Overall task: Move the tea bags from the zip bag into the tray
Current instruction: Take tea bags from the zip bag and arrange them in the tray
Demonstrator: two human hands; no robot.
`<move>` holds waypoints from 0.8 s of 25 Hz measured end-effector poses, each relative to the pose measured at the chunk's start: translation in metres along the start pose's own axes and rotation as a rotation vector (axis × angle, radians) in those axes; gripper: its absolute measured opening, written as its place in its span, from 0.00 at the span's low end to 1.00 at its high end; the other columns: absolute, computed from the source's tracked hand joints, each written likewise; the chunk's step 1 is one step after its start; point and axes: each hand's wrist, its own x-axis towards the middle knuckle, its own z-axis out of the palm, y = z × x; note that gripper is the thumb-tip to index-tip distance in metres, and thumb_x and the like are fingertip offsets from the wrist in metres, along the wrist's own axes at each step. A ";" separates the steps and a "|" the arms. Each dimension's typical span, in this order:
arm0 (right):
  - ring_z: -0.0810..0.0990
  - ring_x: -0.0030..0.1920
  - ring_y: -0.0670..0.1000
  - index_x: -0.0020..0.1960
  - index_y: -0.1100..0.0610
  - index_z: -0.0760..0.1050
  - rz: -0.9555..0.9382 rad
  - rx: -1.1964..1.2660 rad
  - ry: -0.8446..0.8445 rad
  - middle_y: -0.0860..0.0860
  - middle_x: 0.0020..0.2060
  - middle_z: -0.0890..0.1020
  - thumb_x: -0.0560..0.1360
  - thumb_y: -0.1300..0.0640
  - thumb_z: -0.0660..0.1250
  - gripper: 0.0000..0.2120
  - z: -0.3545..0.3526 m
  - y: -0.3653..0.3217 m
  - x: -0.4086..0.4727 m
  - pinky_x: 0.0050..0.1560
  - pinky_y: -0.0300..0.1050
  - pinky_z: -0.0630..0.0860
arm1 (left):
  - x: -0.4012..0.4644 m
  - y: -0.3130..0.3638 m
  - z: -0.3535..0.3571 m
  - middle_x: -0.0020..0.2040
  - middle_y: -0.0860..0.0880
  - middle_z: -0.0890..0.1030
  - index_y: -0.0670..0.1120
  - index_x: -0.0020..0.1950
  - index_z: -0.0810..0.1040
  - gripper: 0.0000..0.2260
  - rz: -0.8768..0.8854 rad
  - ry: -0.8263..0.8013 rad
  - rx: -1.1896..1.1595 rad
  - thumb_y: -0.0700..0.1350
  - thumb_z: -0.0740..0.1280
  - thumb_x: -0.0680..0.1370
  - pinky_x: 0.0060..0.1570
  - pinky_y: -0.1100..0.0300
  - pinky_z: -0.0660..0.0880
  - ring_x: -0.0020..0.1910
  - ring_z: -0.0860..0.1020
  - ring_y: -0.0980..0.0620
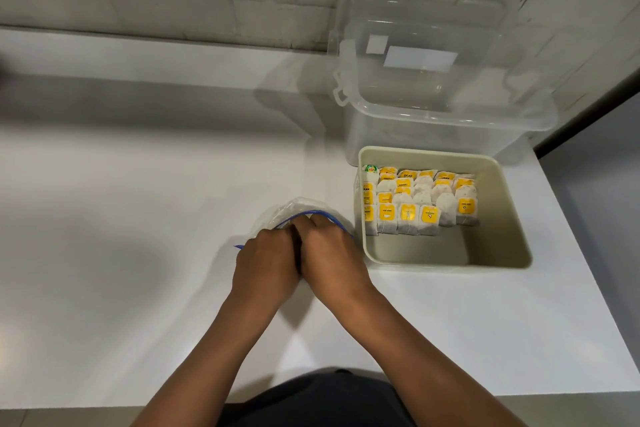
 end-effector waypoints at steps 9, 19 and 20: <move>0.82 0.50 0.53 0.57 0.53 0.80 0.017 0.263 0.108 0.50 0.48 0.85 0.72 0.64 0.61 0.17 -0.011 -0.005 -0.009 0.49 0.49 0.78 | -0.018 -0.027 -0.021 0.41 0.59 0.84 0.57 0.54 0.82 0.09 0.081 0.042 -0.507 0.44 0.68 0.78 0.43 0.68 0.75 0.42 0.81 0.62; 0.82 0.46 0.50 0.53 0.53 0.82 0.080 0.463 -0.074 0.50 0.45 0.86 0.76 0.62 0.64 0.11 -0.035 0.000 -0.006 0.50 0.45 0.78 | -0.020 -0.036 -0.036 0.38 0.58 0.83 0.54 0.44 0.82 0.03 0.057 0.036 -0.566 0.47 0.71 0.77 0.40 0.66 0.75 0.39 0.81 0.59; 0.82 0.43 0.47 0.51 0.53 0.82 0.092 0.498 -0.079 0.48 0.42 0.85 0.76 0.62 0.65 0.10 -0.037 0.002 -0.006 0.47 0.44 0.78 | -0.021 -0.037 -0.038 0.40 0.59 0.83 0.55 0.45 0.82 0.03 0.053 0.023 -0.601 0.46 0.71 0.77 0.40 0.68 0.75 0.41 0.81 0.61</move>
